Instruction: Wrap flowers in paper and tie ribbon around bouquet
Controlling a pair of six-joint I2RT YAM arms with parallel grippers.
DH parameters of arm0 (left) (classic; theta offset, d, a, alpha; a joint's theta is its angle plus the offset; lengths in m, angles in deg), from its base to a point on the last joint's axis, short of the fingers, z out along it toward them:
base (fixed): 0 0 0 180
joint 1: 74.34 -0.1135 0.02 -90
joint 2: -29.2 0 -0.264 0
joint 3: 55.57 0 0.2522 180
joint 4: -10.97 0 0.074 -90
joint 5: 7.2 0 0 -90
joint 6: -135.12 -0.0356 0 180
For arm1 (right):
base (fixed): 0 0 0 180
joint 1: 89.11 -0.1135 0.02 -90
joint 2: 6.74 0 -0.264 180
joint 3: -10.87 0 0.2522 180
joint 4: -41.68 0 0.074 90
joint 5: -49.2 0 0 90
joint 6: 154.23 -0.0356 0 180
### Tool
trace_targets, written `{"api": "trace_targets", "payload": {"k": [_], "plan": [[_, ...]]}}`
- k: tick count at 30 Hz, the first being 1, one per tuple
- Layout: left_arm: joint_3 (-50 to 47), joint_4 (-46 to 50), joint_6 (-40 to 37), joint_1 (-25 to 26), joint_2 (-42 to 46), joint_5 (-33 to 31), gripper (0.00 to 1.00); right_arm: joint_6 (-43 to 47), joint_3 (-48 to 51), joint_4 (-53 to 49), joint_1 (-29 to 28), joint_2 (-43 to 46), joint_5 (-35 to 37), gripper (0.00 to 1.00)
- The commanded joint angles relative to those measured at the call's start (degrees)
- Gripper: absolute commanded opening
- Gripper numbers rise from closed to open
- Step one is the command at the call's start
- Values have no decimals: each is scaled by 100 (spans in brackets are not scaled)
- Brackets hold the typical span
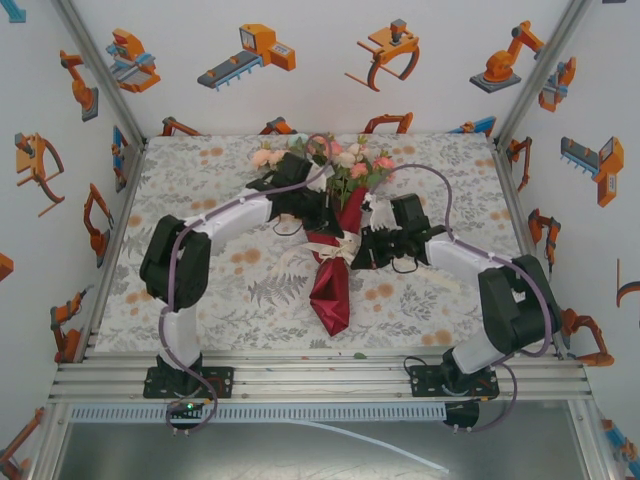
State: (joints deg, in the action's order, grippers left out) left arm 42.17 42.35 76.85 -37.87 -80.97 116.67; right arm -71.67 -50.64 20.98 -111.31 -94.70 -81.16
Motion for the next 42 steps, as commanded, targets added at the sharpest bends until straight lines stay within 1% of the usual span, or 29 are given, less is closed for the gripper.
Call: {"api": "trace_targets", "payload": {"k": [1,5,10,18,21,25,29,32,37,40,42], "plan": [[-302,85,40,-272,617,-237,0,289,-51,-376,99,318,105,0],[-646,116,51,-520,1005,-399,0,314,43,-499,195,425,117,0],[-855,289,76,-654,1252,-644,0,316,98,-596,259,498,138,0],[-1336,337,280,-857,1665,-1241,0,315,130,-897,372,671,289,0],[-1569,352,417,-988,1819,-1439,0,177,142,-1027,437,710,392,0],[-1928,189,575,-1124,1985,-1452,0,-439,152,-1161,647,653,587,0],[-2192,132,628,-1183,2017,-1536,0,-1025,161,-1284,910,425,593,0],[-2406,32,673,-1297,1934,-1459,0,-1188,184,-1346,1086,367,574,0],[-2641,3,703,-1527,1929,-1518,0,-1220,285,-1388,1415,598,732,0],[-2813,-70,725,-1781,1966,-1491,0,-1275,399,-1415,1683,732,890,0],[-2935,-167,785,-1985,1980,-1345,0,-1325,489,-1411,1868,798,972,0]]}}
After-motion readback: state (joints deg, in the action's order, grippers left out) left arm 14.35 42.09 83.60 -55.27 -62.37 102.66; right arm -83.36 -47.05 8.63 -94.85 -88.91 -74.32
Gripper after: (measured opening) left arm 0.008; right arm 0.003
